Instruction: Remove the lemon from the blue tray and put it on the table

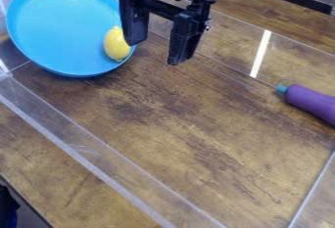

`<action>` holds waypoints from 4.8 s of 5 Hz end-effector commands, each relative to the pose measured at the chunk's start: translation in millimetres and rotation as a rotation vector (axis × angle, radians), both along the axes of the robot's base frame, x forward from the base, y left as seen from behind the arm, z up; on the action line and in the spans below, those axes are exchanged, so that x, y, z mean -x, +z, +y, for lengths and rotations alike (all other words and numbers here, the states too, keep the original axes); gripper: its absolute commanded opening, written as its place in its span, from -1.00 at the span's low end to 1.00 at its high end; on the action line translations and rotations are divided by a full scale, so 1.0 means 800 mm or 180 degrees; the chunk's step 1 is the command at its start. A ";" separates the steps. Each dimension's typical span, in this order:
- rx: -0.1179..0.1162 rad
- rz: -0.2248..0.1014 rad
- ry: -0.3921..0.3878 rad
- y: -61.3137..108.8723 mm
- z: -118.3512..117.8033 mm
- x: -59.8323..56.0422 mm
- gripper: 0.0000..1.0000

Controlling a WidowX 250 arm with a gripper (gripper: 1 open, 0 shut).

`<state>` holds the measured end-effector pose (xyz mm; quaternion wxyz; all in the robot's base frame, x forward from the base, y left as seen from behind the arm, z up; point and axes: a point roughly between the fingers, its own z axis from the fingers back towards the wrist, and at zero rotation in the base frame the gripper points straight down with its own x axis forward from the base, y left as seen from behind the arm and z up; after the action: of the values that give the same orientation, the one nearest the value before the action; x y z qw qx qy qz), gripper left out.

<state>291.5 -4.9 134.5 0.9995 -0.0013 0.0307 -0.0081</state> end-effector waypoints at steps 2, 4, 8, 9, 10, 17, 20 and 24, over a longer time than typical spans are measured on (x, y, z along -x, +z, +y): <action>-0.0041 0.0070 -0.0108 -0.013 0.008 -0.003 1.00; -0.0063 0.0131 -0.0170 -0.025 0.013 -0.004 1.00; -0.0125 0.0207 -0.0280 -0.044 0.031 -0.008 1.00; -0.0140 0.0222 -0.0347 -0.049 0.034 -0.010 1.00; -0.0165 0.0231 -0.0403 -0.054 0.037 -0.012 1.00; -0.0370 0.0191 -0.0652 -0.093 0.058 -0.042 1.00; -0.0381 0.0217 -0.0641 -0.116 0.066 -0.056 1.00; -0.0436 0.0052 -0.0544 -0.085 0.089 -0.056 1.00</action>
<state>328.6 58.9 43.7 0.9901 0.0612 0.0757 -0.1016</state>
